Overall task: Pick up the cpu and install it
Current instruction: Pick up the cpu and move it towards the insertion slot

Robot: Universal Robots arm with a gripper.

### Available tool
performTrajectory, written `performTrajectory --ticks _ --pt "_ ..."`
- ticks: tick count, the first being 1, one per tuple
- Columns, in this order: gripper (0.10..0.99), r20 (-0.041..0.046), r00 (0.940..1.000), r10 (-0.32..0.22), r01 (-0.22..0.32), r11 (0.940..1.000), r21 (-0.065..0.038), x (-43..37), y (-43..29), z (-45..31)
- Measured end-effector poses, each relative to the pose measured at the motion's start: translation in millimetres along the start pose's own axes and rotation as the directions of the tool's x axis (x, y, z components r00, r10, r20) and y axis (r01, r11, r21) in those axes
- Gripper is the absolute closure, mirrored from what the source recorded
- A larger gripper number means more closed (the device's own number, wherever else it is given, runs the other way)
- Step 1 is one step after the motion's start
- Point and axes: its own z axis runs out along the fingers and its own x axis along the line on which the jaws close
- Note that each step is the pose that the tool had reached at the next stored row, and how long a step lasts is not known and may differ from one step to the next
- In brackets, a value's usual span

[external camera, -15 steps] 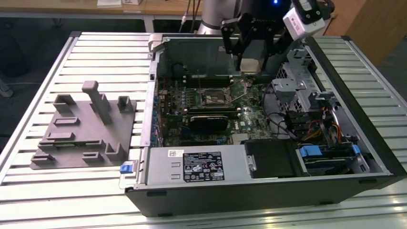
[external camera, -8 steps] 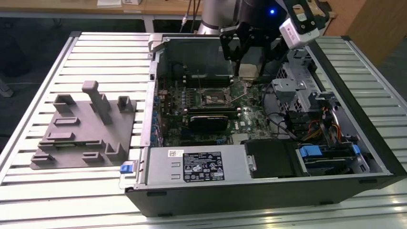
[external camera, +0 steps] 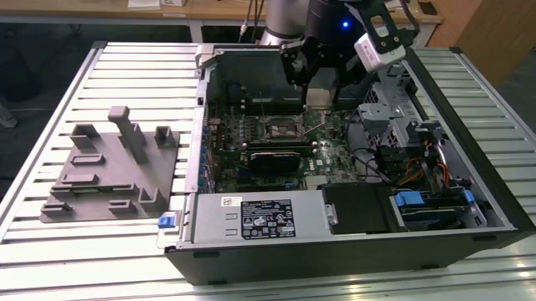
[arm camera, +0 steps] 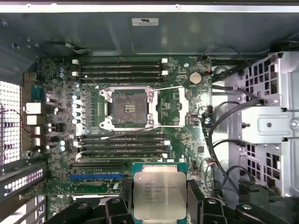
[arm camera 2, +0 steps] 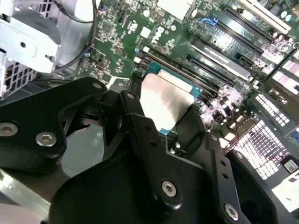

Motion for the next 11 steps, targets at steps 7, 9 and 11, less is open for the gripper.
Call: performTrajectory --ticks 7,9,11 --pt "0.545 0.0 1.0 0.0 0.0 1.0 0.0 8.8 7.6 11.4" --pt "0.545 0.0 1.0 0.0 0.0 1.0 0.0 11.3 10.4 14.5" --pt "0.545 0.0 1.0 0.0 0.0 1.0 0.0 13.7 13.4 17.7"
